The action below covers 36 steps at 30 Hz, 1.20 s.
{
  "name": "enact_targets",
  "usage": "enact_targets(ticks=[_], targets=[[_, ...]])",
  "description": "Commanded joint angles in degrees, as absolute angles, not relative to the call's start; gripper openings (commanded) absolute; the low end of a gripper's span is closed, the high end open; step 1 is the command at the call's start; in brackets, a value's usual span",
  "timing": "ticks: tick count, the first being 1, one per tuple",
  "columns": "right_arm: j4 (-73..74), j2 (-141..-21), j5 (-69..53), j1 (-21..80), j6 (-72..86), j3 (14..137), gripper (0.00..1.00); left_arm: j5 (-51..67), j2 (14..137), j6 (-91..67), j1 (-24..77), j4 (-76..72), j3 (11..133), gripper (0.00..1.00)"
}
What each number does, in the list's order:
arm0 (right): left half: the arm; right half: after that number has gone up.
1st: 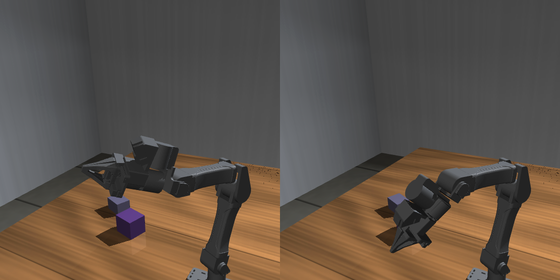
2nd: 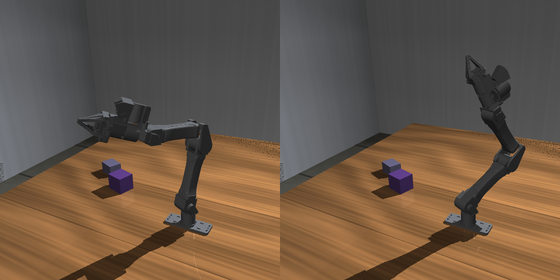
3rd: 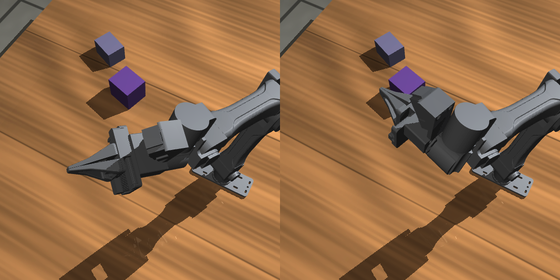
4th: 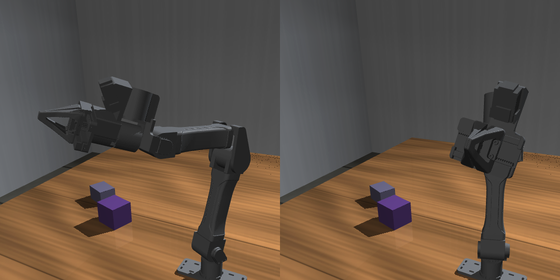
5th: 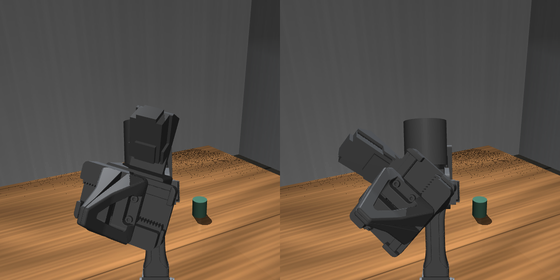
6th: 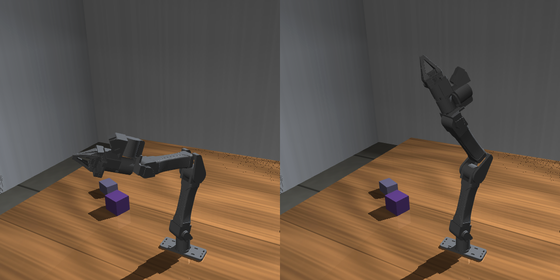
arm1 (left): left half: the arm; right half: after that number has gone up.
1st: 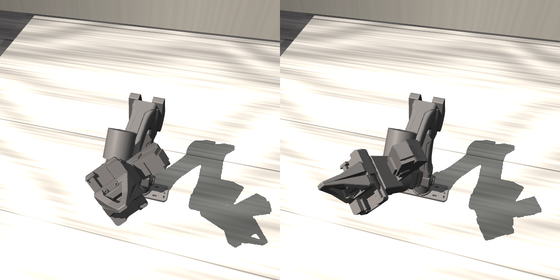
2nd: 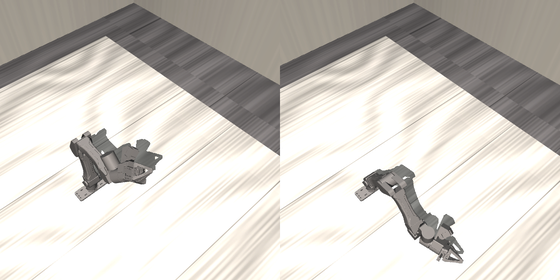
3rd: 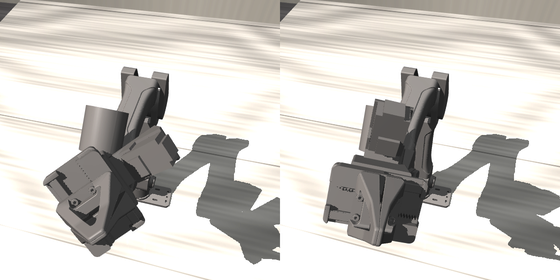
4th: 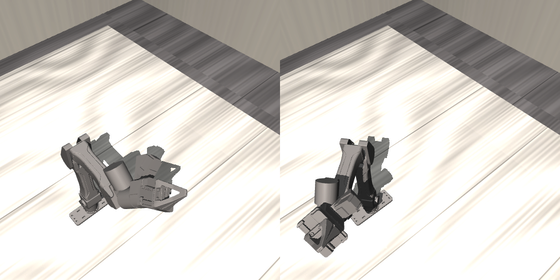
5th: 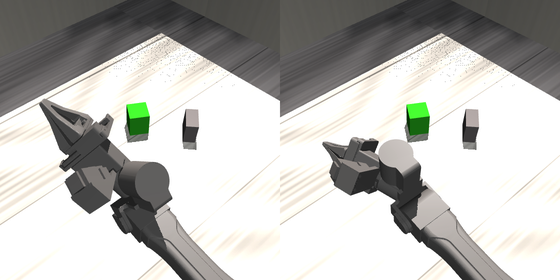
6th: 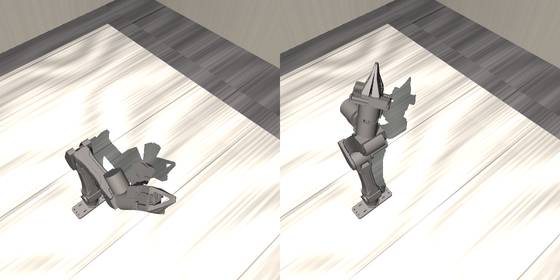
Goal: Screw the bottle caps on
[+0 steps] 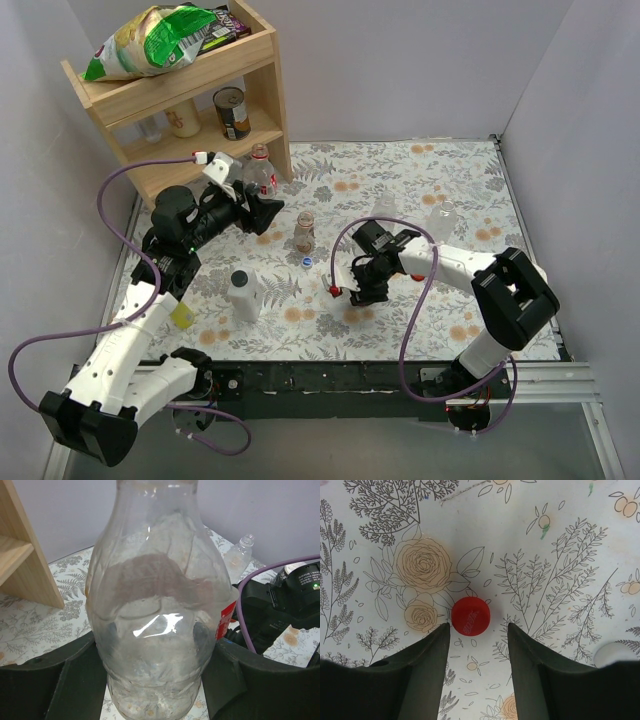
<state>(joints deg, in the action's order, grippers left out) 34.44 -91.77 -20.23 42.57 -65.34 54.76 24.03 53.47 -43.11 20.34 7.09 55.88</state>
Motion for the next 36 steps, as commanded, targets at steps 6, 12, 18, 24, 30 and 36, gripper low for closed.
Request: enact_targets(ticks=[6, 12, 18, 24, 30, 36], targets=[[31.55, -93.16, -20.57, 44.64, -66.88, 54.05, 0.57, 25.14, 52.91, -43.42, 19.25, 6.15, 55.55, 0.00], [30.76, -93.60, -19.60, 45.53, -67.50, 53.18, 0.55, 25.66, 53.26, -43.51, 19.25, 6.06, 55.37, 0.00], [30.94, -93.34, -18.63, 45.61, -67.76, 52.21, 0.52, 25.49, 53.09, -43.42, 19.16, 5.98, 54.93, 0.00], [30.85, -92.20, -18.11, 45.53, -67.59, 50.71, 0.49, 25.84, 53.26, -43.33, 19.16, 5.71, 54.49, 0.00], [30.67, -91.32, -17.49, 45.61, -67.41, 49.39, 0.48, 26.19, 53.61, -43.33, 19.16, 5.71, 54.49, 0.00], [30.59, -91.58, -15.82, 45.61, -67.50, 48.43, 0.50, 27.51, 53.96, -43.42, 19.16, 5.71, 54.32, 0.00]])
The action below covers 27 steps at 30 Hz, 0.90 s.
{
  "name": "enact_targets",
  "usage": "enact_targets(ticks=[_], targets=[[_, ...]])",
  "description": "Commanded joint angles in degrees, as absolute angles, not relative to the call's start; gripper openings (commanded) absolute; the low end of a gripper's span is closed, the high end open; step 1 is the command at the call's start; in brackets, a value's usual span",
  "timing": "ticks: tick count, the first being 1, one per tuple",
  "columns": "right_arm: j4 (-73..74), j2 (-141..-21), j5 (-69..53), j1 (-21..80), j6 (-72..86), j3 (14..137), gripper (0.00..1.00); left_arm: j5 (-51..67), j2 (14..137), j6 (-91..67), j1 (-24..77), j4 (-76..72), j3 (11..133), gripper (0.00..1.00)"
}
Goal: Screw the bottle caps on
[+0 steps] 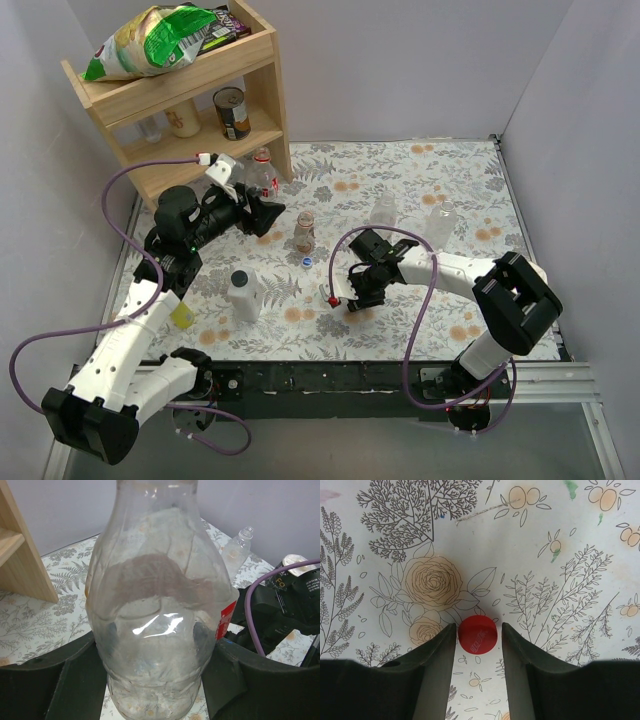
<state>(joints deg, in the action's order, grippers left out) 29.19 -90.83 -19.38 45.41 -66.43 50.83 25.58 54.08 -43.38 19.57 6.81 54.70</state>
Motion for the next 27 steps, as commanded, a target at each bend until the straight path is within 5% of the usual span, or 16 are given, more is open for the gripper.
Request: enact_targets(ticks=[1, 19, 27], targets=[[30.67, -91.67, -15.56, 45.44, -67.59, 48.34, 0.49, 27.60, 53.96, -43.42, 19.16, 5.71, 54.23, 0.00], [37.88, -96.33, -13.98, 44.47, -70.22, 52.03, 0.48, 28.91, 53.53, -43.51, 19.16, 5.27, 53.26, 0.00], [46.46, -93.61, -15.02, 42.45, -69.97, 55.71, 0.27, 34.27, 53.35, -39.03, 19.25, 5.28, 50.98, 0.00]])
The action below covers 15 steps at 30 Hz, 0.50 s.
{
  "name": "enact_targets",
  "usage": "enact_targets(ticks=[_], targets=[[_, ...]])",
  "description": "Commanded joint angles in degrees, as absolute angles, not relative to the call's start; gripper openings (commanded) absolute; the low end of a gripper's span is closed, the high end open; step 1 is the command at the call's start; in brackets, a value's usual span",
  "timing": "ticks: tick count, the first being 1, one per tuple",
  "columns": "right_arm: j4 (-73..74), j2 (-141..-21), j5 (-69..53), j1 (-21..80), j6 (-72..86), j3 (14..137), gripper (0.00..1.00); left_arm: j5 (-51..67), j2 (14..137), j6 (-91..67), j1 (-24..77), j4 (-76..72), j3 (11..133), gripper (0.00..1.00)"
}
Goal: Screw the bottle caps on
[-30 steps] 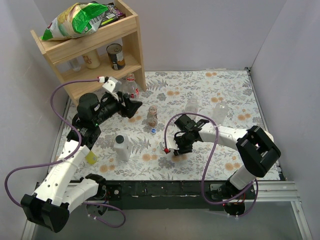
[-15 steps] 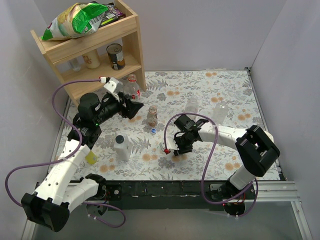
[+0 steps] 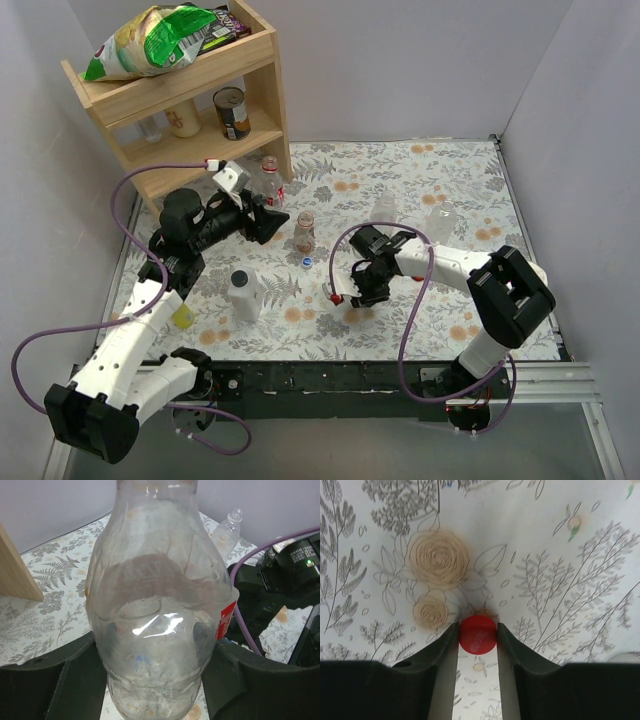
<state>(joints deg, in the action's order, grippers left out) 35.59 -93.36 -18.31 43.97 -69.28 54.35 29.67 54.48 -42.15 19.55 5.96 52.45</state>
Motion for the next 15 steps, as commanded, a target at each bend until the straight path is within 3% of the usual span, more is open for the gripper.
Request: enact_targets(ticks=[1, 9, 15], targets=[[47.89, -91.86, -16.51, 42.19, -68.57, 57.03, 0.26, 35.50, 53.44, -37.54, 19.25, 5.01, 50.80, 0.00], [63.97, -79.82, -27.15, 42.10, -52.22, 78.55, 0.24, 52.62, 55.02, -24.18, 21.26, 4.14, 46.33, 0.00], [67.76, -72.61, -29.44, 42.19, -45.61, 89.99, 0.23, 53.18, 57.30, -16.37, 30.56, 5.54, 41.67, 0.00]])
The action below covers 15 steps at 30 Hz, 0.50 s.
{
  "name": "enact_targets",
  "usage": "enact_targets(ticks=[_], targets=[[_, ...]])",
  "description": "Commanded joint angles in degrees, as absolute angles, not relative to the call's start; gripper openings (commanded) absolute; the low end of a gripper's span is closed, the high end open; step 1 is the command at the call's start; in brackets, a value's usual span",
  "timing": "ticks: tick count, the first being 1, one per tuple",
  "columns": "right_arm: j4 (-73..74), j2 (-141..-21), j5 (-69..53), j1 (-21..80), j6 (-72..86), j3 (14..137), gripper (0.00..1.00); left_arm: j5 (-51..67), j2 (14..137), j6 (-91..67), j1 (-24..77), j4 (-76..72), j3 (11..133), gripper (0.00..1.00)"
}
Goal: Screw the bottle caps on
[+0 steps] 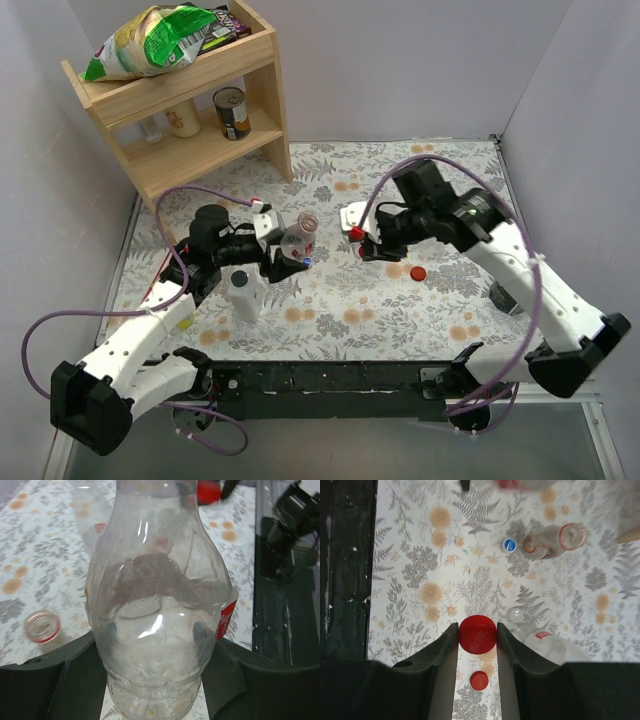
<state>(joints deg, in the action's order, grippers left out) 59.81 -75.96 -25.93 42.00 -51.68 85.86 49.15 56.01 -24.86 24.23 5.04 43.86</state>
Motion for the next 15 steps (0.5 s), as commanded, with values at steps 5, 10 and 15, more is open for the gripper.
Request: enact_targets(ticks=[5, 10, 15], targets=[[64.77, -66.71, -30.85, 42.27, -46.67, 89.90, 0.24, 49.58, 60.64, -15.20, 37.96, 0.27, 37.27, 0.00], [69.16, -67.41, -32.16, 42.45, -49.82, 92.37, 0.25, 48.16, 63.02, -15.56, 40.16, -7.10, 33.93, 0.00], [67.94, -67.76, -32.61, 43.77, -50.63, 91.50, 0.26, 48.34, 64.16, -15.03, 40.95, -7.73, 33.84, 0.00]])
